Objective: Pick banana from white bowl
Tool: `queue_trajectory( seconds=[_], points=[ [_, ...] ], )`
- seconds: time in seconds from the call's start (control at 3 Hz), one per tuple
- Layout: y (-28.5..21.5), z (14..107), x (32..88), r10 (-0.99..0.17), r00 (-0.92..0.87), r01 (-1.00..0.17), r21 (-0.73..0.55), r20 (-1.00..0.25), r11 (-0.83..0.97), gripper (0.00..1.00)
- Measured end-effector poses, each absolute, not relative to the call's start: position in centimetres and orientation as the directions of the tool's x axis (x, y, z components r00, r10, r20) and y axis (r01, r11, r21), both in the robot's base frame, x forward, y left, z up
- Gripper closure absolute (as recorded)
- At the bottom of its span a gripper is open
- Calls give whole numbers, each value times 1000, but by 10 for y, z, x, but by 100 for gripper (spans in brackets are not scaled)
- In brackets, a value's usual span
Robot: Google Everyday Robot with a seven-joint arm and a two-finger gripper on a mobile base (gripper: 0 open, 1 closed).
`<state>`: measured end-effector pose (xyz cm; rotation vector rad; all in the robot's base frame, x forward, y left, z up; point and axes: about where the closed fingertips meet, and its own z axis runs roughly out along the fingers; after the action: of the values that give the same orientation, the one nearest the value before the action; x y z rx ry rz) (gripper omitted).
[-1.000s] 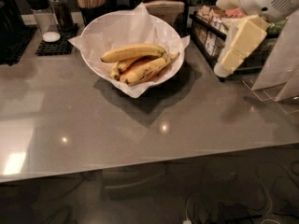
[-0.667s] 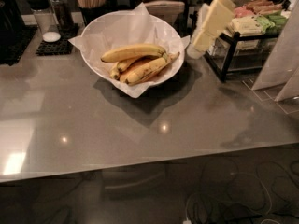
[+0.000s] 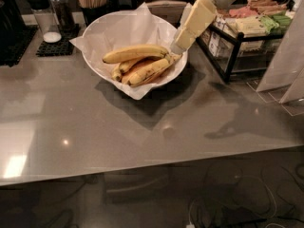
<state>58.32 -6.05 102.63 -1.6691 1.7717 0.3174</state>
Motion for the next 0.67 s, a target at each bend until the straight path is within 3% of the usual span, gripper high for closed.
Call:
queue_trajectory(
  seconds=[0.67],
  points=[
    [-26, 996, 617, -772, 44, -966, -223, -634, 128, 0]
  ],
)
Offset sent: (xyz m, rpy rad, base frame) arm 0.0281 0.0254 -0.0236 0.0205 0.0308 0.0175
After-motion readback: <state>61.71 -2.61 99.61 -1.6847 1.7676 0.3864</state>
